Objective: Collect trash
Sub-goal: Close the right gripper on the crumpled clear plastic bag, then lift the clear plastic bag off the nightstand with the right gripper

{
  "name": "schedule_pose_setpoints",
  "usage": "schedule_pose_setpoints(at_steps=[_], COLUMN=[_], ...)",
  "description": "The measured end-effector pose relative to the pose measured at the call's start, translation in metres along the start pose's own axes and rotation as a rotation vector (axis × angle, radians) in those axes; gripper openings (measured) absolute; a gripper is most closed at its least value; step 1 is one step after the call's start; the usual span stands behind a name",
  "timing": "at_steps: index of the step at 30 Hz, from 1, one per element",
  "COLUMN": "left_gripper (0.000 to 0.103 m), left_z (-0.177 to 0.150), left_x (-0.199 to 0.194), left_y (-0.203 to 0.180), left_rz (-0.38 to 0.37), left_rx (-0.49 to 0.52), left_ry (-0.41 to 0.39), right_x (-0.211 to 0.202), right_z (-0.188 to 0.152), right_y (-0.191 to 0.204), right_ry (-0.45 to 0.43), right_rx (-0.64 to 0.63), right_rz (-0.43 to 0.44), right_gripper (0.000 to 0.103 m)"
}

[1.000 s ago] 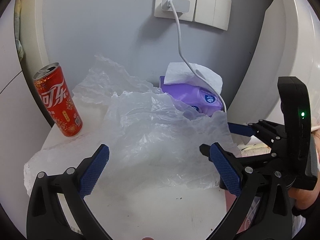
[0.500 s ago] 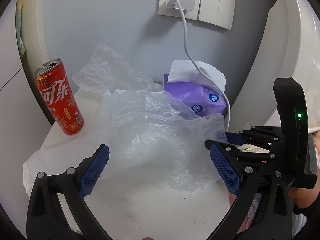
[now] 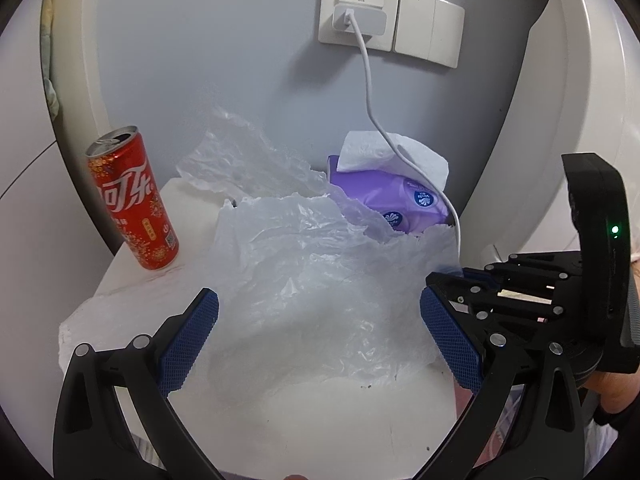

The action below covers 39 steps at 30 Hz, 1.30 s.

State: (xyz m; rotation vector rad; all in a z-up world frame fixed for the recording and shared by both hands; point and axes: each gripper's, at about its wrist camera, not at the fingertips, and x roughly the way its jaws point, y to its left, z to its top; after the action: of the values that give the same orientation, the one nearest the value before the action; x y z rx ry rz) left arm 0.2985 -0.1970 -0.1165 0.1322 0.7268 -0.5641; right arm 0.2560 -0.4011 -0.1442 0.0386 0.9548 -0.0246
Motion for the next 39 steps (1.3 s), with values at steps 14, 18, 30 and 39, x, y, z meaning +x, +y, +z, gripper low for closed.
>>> schedule_pose_setpoints(at_steps=[14, 18, 30, 39], left_gripper=[0.098, 0.098, 0.098, 0.098], left_z=[-0.009, -0.018, -0.054, -0.079], left_x=[-0.055, -0.072, -0.125, -0.176], left_y=[-0.008, -0.011, -0.002, 0.030], left_rz=[0.027, 0.035, 0.087, 0.151], left_rx=[-0.013, -0.026, -0.061, -0.105], left_ry=[-0.046, -0.051, -0.075, -0.110], right_x=[-0.054, -0.070, -0.101, -0.131], right_z=[-0.005, -0.009, -0.022, -0.039], right_y=[0.022, 0.033, 0.079, 0.123], right_ry=[-0.068, -0.087, -0.124, -0.154], right_rx=[-0.048, -0.069, -0.132, -0.193], right_rz=[0.029, 0.044, 0.091, 0.137], right_gripper=[0.007, 0.007, 0.007, 0.007])
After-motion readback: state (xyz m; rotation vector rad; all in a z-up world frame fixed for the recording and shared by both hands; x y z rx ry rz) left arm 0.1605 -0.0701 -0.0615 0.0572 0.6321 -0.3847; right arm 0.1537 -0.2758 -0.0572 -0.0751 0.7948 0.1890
